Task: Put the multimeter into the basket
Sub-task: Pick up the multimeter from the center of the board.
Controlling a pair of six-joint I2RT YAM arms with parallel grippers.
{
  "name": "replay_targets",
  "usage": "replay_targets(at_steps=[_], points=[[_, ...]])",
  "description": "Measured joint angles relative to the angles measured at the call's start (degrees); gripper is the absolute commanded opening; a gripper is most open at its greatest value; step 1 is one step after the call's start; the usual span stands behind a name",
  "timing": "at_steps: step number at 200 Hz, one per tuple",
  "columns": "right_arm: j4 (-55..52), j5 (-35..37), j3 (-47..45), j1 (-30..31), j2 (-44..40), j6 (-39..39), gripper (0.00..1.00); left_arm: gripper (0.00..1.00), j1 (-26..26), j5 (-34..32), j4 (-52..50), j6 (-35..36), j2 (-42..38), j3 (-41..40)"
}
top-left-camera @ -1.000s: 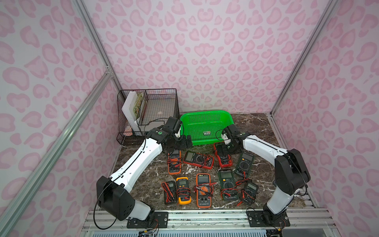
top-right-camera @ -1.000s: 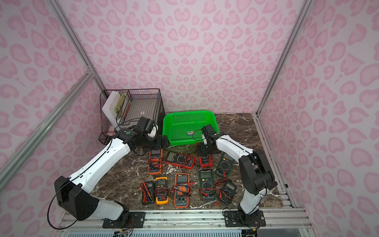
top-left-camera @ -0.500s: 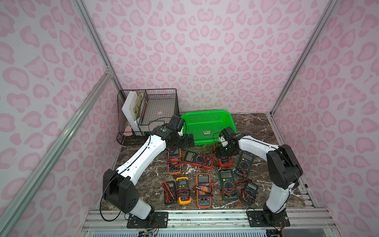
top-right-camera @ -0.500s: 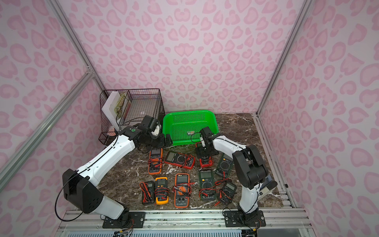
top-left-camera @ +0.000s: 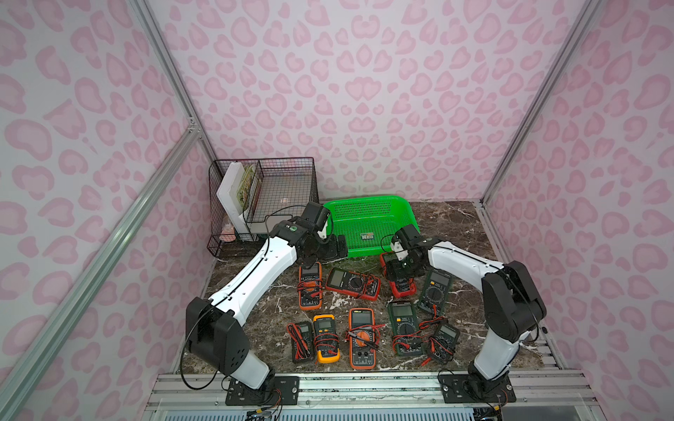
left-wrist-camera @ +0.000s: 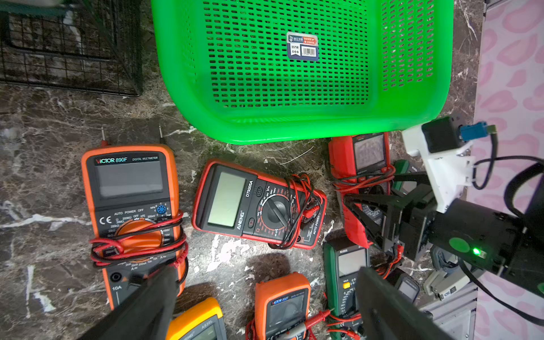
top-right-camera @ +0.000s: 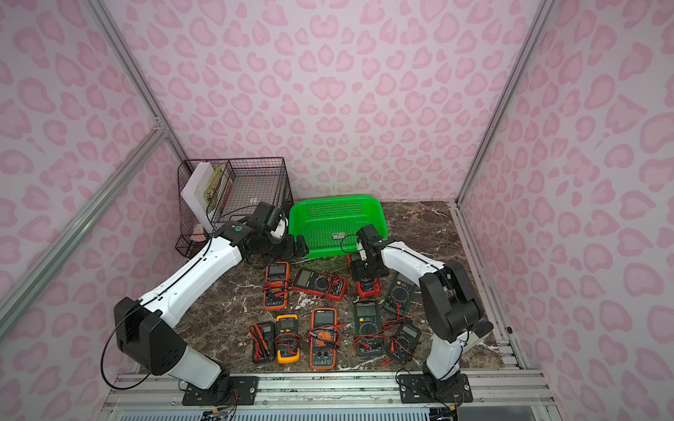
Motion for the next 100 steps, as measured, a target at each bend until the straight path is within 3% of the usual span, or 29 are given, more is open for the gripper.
replay_targets(at_steps=[100], points=[[-6.54, -0.09, -1.73, 0.17, -10.95, -0.07, 0.41, 0.99, 0.0, 0.81, -0.59, -0.7, 2.29, 5.33]])
